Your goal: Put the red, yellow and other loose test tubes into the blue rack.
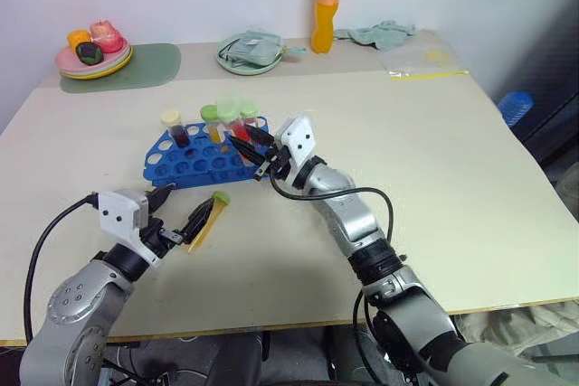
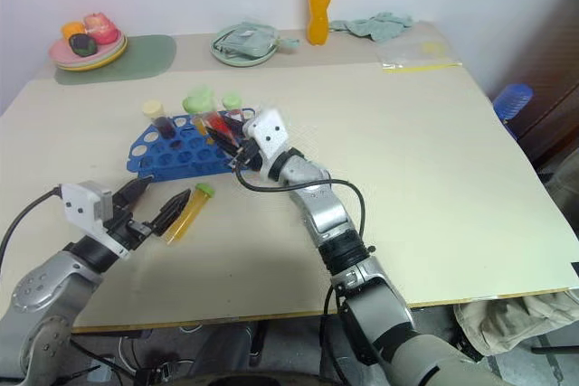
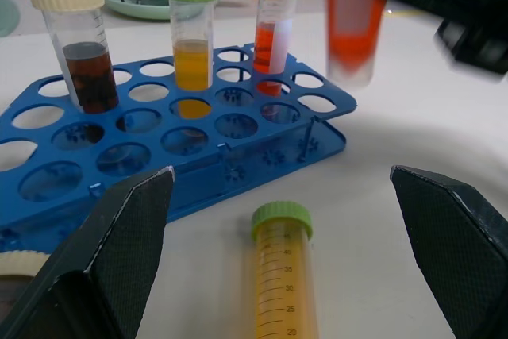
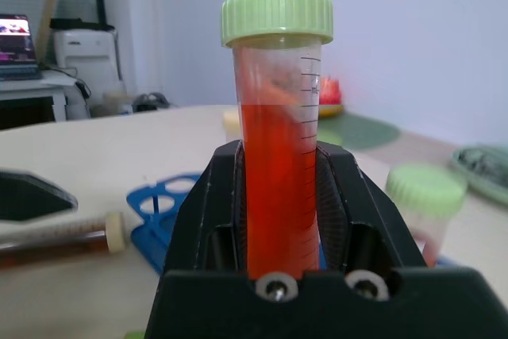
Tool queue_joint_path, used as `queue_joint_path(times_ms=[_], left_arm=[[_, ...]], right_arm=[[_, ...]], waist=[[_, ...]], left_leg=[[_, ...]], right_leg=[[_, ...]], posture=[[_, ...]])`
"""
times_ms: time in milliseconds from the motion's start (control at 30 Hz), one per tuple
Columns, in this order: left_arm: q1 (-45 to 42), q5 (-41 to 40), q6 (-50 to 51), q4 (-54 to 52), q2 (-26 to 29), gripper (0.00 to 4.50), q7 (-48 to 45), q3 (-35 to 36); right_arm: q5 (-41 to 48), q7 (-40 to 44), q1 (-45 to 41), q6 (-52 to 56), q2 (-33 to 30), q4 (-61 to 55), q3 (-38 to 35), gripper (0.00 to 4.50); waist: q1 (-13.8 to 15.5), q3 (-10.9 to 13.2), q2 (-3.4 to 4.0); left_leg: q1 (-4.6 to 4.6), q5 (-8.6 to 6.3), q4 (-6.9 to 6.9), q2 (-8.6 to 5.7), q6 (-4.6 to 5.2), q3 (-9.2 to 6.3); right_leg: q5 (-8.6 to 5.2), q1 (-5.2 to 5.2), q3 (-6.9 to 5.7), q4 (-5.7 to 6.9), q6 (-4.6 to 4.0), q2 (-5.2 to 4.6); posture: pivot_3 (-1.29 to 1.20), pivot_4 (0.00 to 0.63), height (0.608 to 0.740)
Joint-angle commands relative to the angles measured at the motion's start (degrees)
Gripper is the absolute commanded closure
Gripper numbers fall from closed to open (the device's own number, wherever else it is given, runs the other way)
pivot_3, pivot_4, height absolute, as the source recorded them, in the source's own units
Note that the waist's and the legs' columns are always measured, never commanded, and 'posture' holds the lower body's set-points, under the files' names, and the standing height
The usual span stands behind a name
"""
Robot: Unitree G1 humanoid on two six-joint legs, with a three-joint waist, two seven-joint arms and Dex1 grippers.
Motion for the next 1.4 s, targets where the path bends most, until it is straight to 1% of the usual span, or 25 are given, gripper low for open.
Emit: queue_joint_path(times_ms=[33,200,500,833,1133,1367,1400], left_arm=[[0.7,-1.2,0.9,-3.5,0.9,0.00,1.1,2.6],[0.5,-2.6,3.0,-5.2,1.6,0.00,2.4,3.7],[0.6,-3.0,3.6,-5.1,1.6,0.00,3.0,3.9],[2.5,-2.6,2.4,-4.3,1.1,0.00,1.9,4.2],[3.4,-1.6,-1.1,-0.3,0.9,0.00,-1.1,4.4],[4.7,-0.7,-3.8,1.4,0.3,0.00,-2.6,4.1],[4.8,-0.6,-4.0,1.5,0.2,0.00,-2.7,4.1]], right_arm=[[-1.7,-3.2,-2.3,-5.4,2.6,4.7,-1.4,3.80],[-2.9,-5.0,-4.5,-8.8,4.0,12.2,-2.5,3.80],[-4.4,-5.9,-6.5,-11.7,5.2,18.1,-3.1,3.80],[-4.4,-7.1,-7.4,-12.6,6.1,20.2,-3.6,3.80],[-5.7,-9.8,-9.4,-13.1,7.1,23.3,-3.3,3.80],[-5.6,-9.5,-9.2,-12.9,7.6,23.7,-3.1,3.80],[-4.9,-8.1,-8.8,-12.8,7.5,23.1,-3.0,3.30]], waist=[[-0.3,0.0,0.00],[-0.5,0.0,0.02],[-1.3,0.0,0.03],[-1.3,0.0,0.04],[-1.1,0.0,0.04],[-1.2,0.0,0.06],[-1.2,0.0,0.06]], left_leg=[[0.00,0.00,-0.01,0.00,0.00,0.01],[0.00,0.02,-0.07,0.02,-0.04,0.00],[0.01,0.03,-0.07,0.02,-0.04,-0.05],[0.02,0.03,-0.08,0.02,-0.05,-0.08],[0.05,0.04,-0.07,0.01,-0.07,-0.11],[0.06,0.04,-0.08,0.01,-0.07,-0.12],[0.06,0.04,-0.08,0.01,-0.07,-0.12]], right_leg=[[0.00,0.00,0.00,0.00,0.00,0.00],[-0.01,-0.05,0.01,0.02,-0.02,0.07],[-0.01,-0.03,0.00,0.02,-0.02,0.07],[-0.01,-0.02,0.00,0.03,-0.02,0.08],[-0.01,-0.02,-0.03,0.03,-0.03,0.08],[-0.01,-0.01,-0.03,0.03,-0.03,0.07],[-0.02,0.00,-0.03,0.03,-0.03,0.07]], posture=[[0.00,0.150,0.740],[0.00,0.150,0.740],[0.00,0.150,0.740],[0.00,0.150,0.740],[0.00,0.150,0.740],[0.00,0.150,0.740],[0.00,0.150,0.740]])
